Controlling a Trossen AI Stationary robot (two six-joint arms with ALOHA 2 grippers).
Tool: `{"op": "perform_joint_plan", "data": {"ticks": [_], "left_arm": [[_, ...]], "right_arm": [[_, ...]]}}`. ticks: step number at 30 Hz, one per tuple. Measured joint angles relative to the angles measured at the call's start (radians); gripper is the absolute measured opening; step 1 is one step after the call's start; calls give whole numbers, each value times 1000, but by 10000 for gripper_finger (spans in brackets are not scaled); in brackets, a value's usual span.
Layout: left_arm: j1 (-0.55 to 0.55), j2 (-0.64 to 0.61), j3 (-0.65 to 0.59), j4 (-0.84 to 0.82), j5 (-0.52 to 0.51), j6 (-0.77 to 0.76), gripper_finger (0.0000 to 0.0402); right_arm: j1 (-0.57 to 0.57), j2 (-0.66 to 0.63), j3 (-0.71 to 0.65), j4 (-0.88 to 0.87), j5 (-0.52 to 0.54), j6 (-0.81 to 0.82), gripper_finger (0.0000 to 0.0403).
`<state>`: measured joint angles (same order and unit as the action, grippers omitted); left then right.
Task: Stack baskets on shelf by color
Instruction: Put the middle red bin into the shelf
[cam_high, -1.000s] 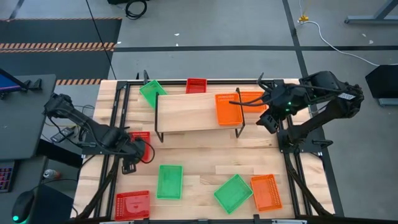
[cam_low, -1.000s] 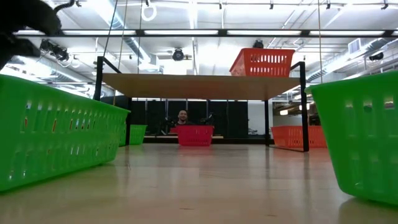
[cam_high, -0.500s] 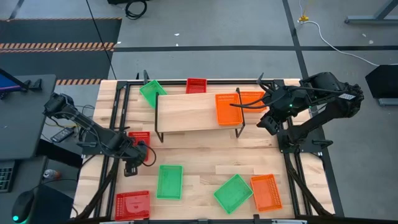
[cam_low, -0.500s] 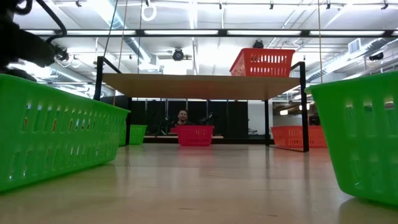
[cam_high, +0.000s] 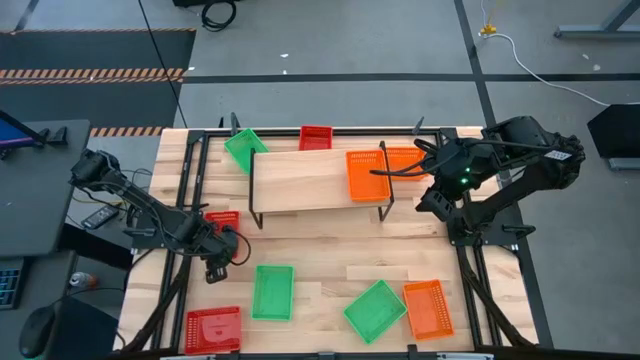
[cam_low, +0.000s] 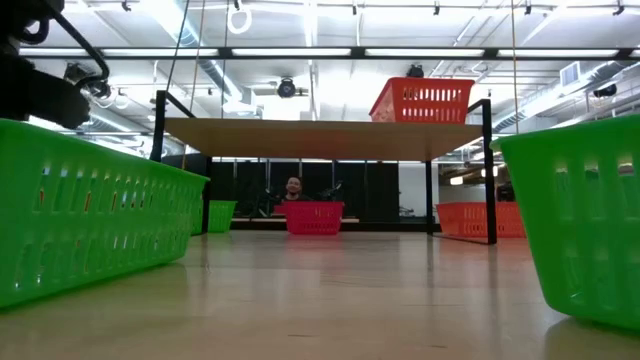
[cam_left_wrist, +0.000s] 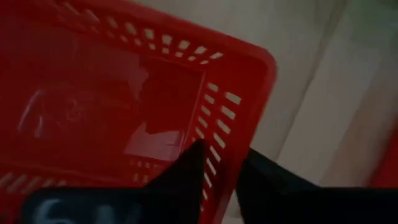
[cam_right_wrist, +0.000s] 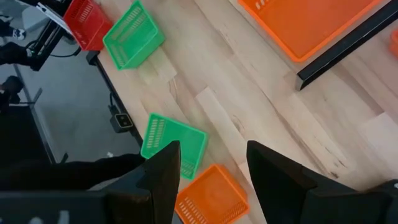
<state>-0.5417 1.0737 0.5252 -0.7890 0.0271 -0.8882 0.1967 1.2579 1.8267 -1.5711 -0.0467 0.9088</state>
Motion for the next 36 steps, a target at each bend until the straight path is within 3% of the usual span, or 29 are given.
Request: {"op": "perform_joint_plan", "data": {"ticks": [3, 14, 20, 25, 31, 36], "left_arm": [[-13, 0, 25, 5, -5, -50, 13], [-12, 0, 284, -331, -29, -63, 7], [-13, 0, 505, -433, -154, -71, 7], [0, 37, 726, -617, -290, -67, 7], [23, 109, 973, -634, -472, 106, 7], [152, 237, 1099, -605, -496, 331, 6]], "right_arm": [[0, 0, 0, 0, 0, -8, 190], [-1, 0, 0, 0, 2, -144, 190], [0, 0, 0, 0, 2, -153, 190], [0, 0, 0, 0, -4, -153, 190], [-1, 0, 0, 0, -33, -186, 190], [-17, 0, 0, 0, -33, -214, 190]]}}
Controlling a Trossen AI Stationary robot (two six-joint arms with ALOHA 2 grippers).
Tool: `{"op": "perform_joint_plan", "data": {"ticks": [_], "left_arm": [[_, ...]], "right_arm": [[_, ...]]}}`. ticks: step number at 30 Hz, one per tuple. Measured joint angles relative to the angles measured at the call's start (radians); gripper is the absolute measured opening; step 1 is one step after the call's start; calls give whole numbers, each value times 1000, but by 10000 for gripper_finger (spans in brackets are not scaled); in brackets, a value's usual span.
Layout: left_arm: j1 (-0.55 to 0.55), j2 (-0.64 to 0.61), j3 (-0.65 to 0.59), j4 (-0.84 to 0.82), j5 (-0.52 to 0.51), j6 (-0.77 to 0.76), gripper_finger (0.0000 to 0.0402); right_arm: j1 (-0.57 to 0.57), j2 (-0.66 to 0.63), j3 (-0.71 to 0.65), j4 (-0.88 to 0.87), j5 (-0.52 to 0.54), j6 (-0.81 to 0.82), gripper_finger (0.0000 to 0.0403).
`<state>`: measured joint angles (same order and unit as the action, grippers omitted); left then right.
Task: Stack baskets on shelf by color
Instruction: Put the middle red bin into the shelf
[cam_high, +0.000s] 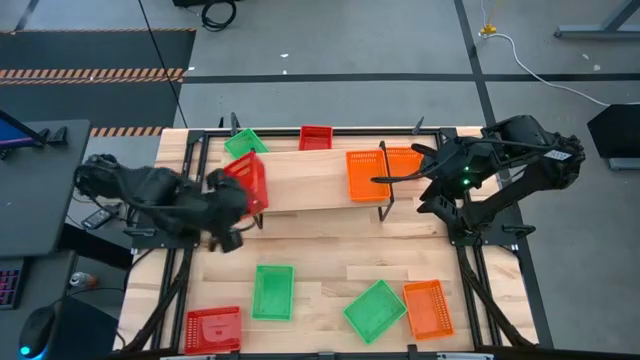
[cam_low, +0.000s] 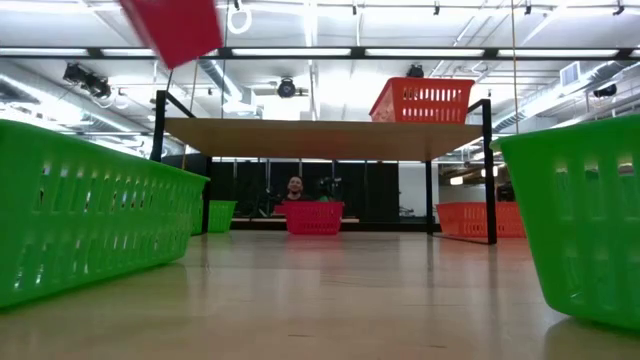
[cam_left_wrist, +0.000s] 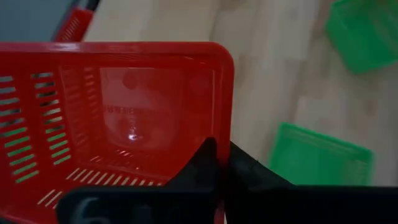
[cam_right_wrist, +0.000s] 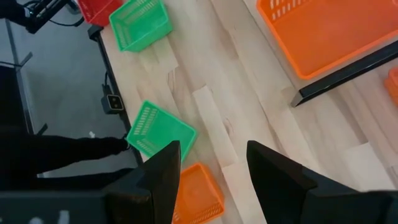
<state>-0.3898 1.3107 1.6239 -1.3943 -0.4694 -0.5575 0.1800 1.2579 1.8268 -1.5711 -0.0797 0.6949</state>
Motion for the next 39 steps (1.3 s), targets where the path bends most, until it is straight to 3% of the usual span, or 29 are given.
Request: {"op": "perform_joint_plan", "data": {"ticks": [9, 19, 24, 35, 39], "left_arm": [[254, 267, 172, 95, 158, 347, 10], [382, 484, 312, 186, 298, 556, 11], [406, 542, 315, 166, 351, 588, 9], [415, 557, 315, 162, 363, 507, 12], [416, 557, 315, 169, 362, 496, 34]], "right_arm": [[-39, -54, 0, 0, -27, 85, 190], [-40, -143, 0, 0, 11, 159, 190], [-40, -154, 0, 0, 53, 159, 190], [-40, -156, 0, 0, 25, 156, 190], [-40, -155, 0, 0, 25, 142, 190]]}}
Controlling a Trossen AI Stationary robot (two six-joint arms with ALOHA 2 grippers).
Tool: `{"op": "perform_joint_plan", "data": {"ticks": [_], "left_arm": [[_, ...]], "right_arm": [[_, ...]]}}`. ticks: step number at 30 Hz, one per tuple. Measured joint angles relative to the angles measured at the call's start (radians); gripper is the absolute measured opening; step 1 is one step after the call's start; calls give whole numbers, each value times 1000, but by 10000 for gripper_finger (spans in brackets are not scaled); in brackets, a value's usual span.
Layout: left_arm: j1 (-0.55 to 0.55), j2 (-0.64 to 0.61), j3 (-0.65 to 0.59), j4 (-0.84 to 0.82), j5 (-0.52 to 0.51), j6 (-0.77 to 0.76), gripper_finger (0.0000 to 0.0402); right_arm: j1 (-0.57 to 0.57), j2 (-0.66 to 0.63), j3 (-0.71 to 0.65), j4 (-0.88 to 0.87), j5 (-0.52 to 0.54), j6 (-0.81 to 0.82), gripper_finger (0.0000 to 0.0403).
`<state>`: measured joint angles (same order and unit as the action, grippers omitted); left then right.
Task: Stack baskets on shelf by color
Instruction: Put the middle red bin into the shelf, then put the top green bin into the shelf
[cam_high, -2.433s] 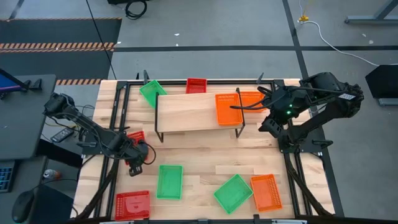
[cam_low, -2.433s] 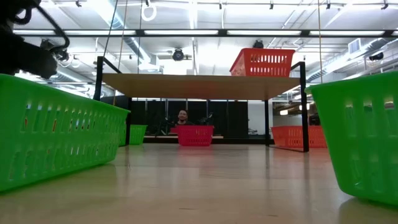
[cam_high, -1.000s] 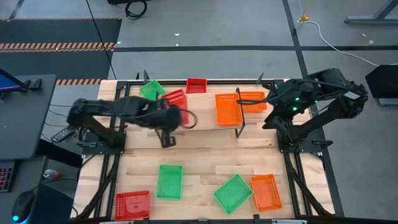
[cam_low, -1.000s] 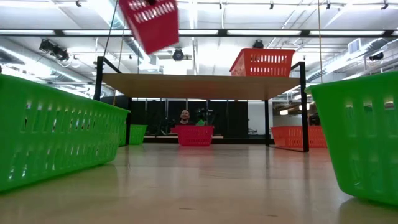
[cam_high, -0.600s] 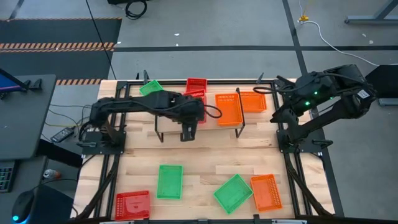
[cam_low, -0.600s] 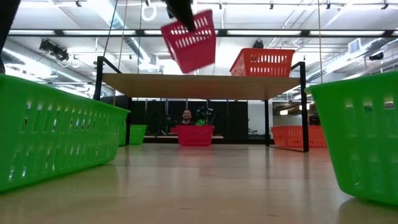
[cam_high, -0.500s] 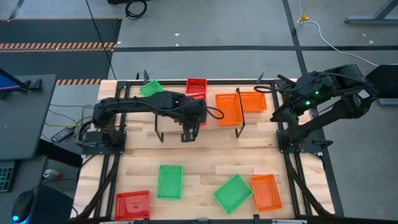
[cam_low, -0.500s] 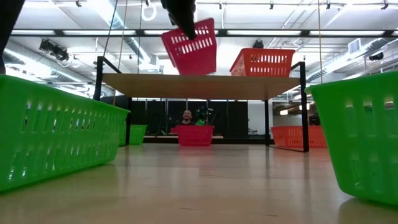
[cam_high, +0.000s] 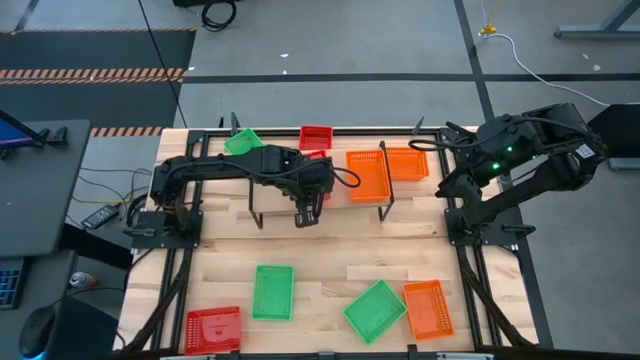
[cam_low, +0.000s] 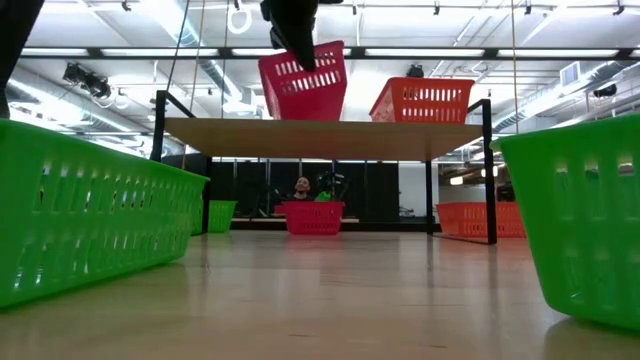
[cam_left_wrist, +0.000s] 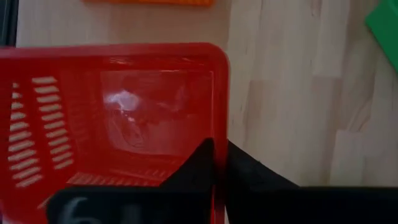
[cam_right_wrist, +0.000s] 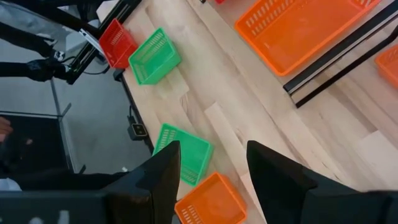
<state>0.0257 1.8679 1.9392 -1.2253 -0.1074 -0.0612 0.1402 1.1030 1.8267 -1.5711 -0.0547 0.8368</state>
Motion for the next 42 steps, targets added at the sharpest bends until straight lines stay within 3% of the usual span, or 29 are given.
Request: {"op": "perform_joint_plan", "data": {"ticks": [9, 15, 33, 42], "left_arm": [[3, 0, 0, -4, -4, -21, 89], [4, -11, 13, -16, -3, -64, 105], [-19, -13, 418, -344, -51, -190, 107], [-124, -48, 378, -75, -49, -244, 107]], "right_arm": [[0, 0, 0, 0, -42, -1, 190], [0, 0, 0, 0, -44, 11, 190], [0, -1, 0, 5, -35, -25, 190], [0, 45, 0, 143, 136, -76, 190]]}}
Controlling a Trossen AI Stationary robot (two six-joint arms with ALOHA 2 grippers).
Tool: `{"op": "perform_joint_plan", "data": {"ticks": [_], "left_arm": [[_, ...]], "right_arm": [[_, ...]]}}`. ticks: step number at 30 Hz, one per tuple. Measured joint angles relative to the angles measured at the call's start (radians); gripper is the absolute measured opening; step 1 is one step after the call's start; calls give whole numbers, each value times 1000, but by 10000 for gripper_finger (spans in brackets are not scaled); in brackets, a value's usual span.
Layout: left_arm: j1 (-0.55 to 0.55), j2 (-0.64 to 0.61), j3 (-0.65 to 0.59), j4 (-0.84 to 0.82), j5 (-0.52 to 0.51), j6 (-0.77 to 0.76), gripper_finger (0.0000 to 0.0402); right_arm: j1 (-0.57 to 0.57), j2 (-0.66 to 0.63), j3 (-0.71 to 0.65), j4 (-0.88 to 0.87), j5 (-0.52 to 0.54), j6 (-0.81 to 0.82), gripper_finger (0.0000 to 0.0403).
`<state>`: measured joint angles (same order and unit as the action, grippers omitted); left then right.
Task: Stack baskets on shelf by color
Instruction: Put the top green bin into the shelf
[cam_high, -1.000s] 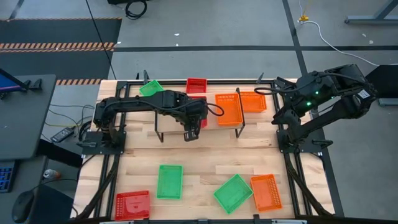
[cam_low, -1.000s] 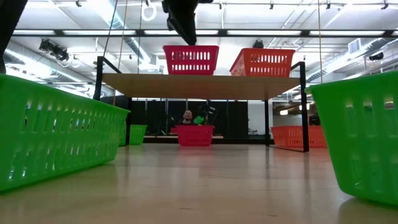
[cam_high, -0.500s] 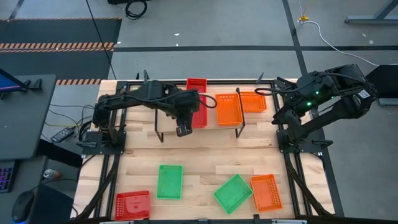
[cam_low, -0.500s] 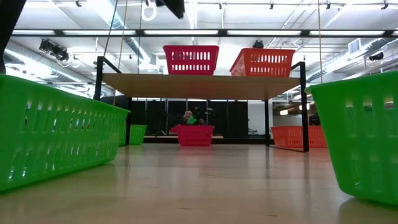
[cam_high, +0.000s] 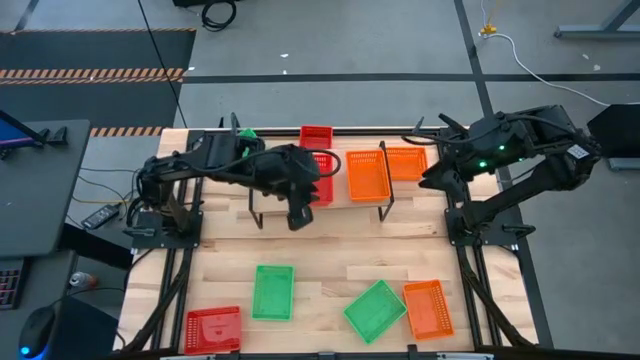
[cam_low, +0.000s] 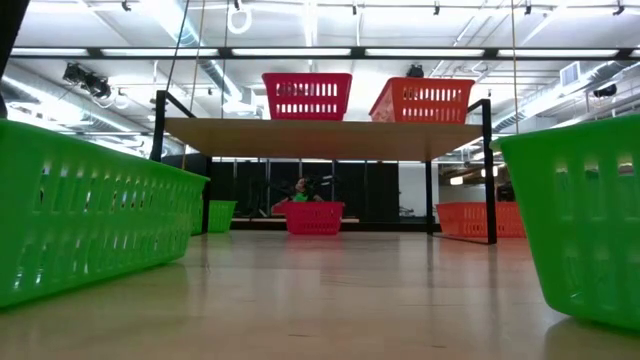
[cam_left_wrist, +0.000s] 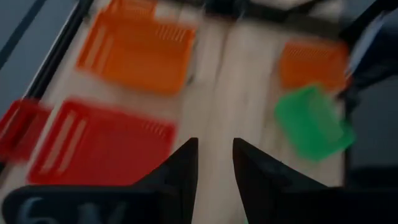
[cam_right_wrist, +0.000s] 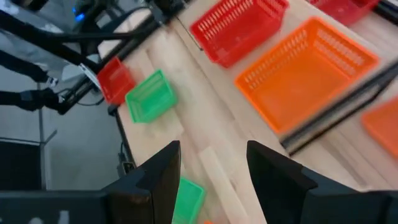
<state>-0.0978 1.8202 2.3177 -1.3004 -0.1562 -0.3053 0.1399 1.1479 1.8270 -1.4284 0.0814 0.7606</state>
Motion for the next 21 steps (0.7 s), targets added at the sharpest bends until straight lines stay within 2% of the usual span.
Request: {"op": "perform_joint_plan", "data": {"ticks": [3, 6, 10, 13, 21], "left_arm": [[-33, -4, 0, 73, 0, -38, 107], [-68, -23, -1, 54, 0, -73, 105], [-122, -56, -1, -73, -1, -125, 105], [-173, -85, -1, -154, -5, -190, 105], [-349, -124, -1, -272, 12, -331, 105]], "right_arm": [[1, 21, 0, 19, -29, -5, 190], [1, 36, 0, 20, -55, -12, 190], [1, 48, 0, 61, -64, 4, 190], [1, 56, 0, 154, -74, 29, 190], [1, 118, 0, 384, -134, 34, 190]]}}
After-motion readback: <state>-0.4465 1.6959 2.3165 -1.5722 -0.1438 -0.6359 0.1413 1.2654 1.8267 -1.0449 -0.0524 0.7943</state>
